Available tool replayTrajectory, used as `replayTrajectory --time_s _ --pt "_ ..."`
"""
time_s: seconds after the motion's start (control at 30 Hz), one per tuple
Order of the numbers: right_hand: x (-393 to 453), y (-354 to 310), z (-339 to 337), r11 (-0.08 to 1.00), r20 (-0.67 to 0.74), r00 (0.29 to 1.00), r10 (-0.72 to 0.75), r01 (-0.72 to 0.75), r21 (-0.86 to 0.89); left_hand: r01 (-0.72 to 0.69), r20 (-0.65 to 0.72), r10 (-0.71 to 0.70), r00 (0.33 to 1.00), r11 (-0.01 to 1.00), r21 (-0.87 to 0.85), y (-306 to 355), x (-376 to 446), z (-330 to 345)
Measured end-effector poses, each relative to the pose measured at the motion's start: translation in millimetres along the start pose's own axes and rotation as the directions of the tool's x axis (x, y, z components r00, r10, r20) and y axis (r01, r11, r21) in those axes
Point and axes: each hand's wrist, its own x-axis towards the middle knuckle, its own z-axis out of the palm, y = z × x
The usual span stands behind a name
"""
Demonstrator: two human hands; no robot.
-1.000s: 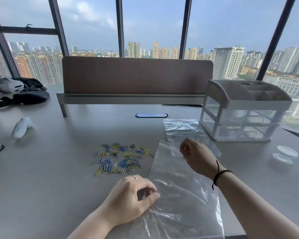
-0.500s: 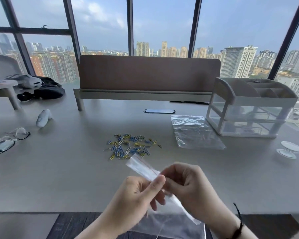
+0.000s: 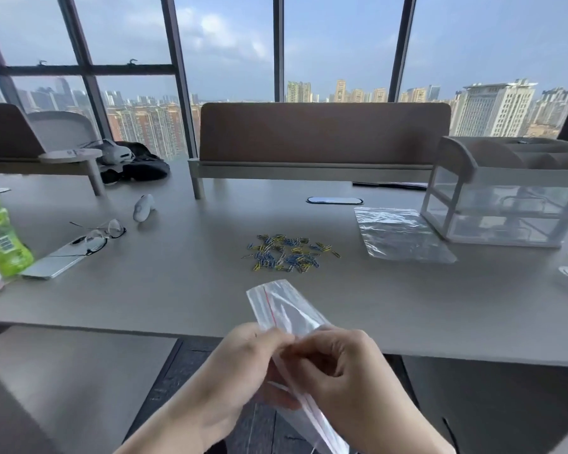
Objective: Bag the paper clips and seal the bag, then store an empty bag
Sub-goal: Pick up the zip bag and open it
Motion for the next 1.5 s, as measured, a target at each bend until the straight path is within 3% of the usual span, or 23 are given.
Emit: replayTrajectory --time_s 0.17,0.4,0.53,0.7,0.87,1.07,1.33,1.5 --pt "-7 1 10 0.999 0.038 0.998 0.041 -0.043 0.029 0.024 0.049 -0.024 0.999 1.000 -0.003 -4 -18 -8" --pt "-8 3 29 0.898 0.149 0.984 0.093 -0.147 0.414 0.055 0.077 -0.054 0.996 0.998 -0.007 -10 -29 -21" --pt "-7 3 48 0.873 0.111 0.989 0.096 -0.138 0.467 0.110 0.107 -0.101 0.989 0.990 -0.086 -14 -28 -32" --pt "0 15 63 0.874 0.086 0.984 0.154 -0.177 0.453 0.129 0.056 -0.123 0.991 0.983 -0.131 -19 -29 -43" --pt "7 20 61 0.902 0.088 0.981 0.175 -0.195 0.384 0.121 -0.050 -0.114 0.992 0.977 0.175 -29 -22 -48" --pt "19 26 54 0.907 0.170 0.961 0.217 -0.263 0.328 0.104 -0.131 -0.062 0.989 0.935 0.338 -35 -14 -54" --pt "26 35 47 0.903 0.213 0.956 0.201 -0.265 0.339 0.055 -0.014 -0.054 0.998 0.910 0.410 -31 -6 -57" --pt "28 42 43 0.921 0.237 0.955 0.179 -0.247 0.300 0.117 -0.061 -0.101 0.993 0.916 0.383 -34 1 -56"
